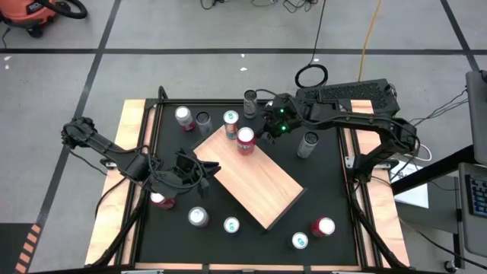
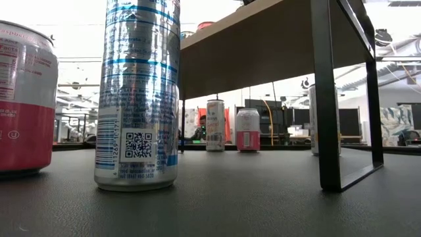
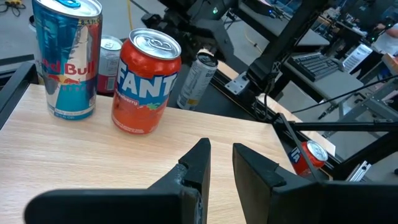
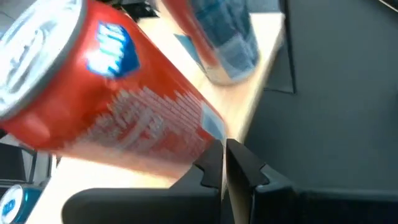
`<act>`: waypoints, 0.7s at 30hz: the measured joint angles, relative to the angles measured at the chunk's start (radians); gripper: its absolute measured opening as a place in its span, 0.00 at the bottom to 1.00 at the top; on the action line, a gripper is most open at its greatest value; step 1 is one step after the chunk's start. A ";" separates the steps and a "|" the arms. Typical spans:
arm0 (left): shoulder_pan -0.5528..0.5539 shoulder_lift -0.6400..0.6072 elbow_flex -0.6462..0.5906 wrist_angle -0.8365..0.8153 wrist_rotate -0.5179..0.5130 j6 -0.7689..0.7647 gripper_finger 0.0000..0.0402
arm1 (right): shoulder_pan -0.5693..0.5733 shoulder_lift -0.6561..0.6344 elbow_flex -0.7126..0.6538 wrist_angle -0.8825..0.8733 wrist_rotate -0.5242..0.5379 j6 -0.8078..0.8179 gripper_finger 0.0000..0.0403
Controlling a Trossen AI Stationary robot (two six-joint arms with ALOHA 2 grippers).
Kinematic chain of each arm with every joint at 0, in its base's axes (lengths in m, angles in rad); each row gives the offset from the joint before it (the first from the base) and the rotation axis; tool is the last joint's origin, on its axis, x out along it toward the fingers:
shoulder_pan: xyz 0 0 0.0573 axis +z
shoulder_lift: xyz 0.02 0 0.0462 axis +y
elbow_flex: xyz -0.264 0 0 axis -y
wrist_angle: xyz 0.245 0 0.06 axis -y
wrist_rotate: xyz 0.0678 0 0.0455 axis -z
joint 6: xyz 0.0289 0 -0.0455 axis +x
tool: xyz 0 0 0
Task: Place canned beverage on shelf
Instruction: Adjust the soda cans on the shelf
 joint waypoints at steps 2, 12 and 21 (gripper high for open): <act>0.000 0.000 0.000 -0.001 0.000 0.000 0.17 | -0.003 -0.020 0.014 -0.035 0.002 -0.003 0.00; 0.093 0.066 -0.002 -0.078 -0.007 0.102 0.17 | 0.012 -0.201 0.034 -0.180 0.005 0.005 0.00; 0.227 0.174 -0.002 -0.048 0.093 0.169 0.17 | 0.013 -0.374 0.034 -0.309 0.044 0.004 0.00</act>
